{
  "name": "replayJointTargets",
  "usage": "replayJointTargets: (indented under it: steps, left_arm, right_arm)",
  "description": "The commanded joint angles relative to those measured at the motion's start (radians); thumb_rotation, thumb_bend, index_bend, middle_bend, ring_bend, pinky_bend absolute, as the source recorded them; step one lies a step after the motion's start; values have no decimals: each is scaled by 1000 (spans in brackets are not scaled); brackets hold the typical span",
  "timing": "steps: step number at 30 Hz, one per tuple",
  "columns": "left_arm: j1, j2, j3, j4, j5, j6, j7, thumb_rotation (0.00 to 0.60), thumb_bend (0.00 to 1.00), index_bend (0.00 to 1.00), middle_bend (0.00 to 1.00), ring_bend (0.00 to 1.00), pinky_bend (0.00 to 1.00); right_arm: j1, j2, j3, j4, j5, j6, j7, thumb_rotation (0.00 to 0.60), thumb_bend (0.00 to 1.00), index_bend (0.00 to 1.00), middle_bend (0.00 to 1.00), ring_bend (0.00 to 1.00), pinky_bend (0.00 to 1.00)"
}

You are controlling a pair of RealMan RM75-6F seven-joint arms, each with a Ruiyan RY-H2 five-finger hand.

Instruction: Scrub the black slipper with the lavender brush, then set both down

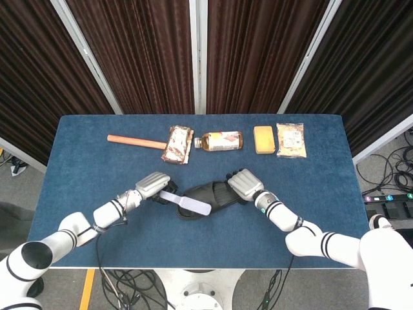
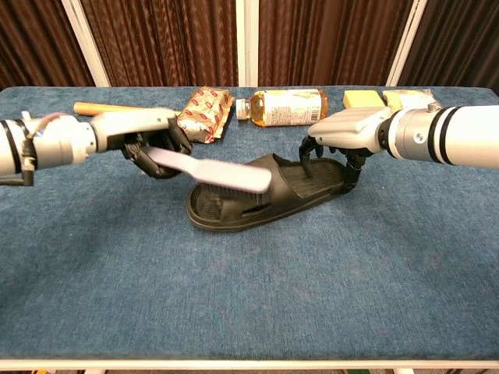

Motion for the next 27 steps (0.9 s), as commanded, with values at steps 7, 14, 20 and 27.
replayJointTargets:
  steps: [7,14,20,27]
  left_arm:
    - [-11,-57,-45,110,-90,-124,-18,600,928,1000,1000,1000,1000]
    - [33,-19,-66,124,-130,-107,-52,600,928,1000,1000,1000,1000]
    - [89,37,-65,52,-134,-29,17,515,919,1000,1000,958,1000]
    - [117,53,-69,-6,-150,-34,264,432,879,761,869,711,1000]
  right_arm:
    - [1,-4,-4,2,2,1,-13,600,238,413,435,252,291]
    - [-7,3,2,-12,-4,15,0,600,238,412,427,247,292]
    - [-16,46,9,-63,8,14,20,600,89,46,170,24,125]
    - [-54,184,47,-210,7,75,78,600,0,0,0,0,0]
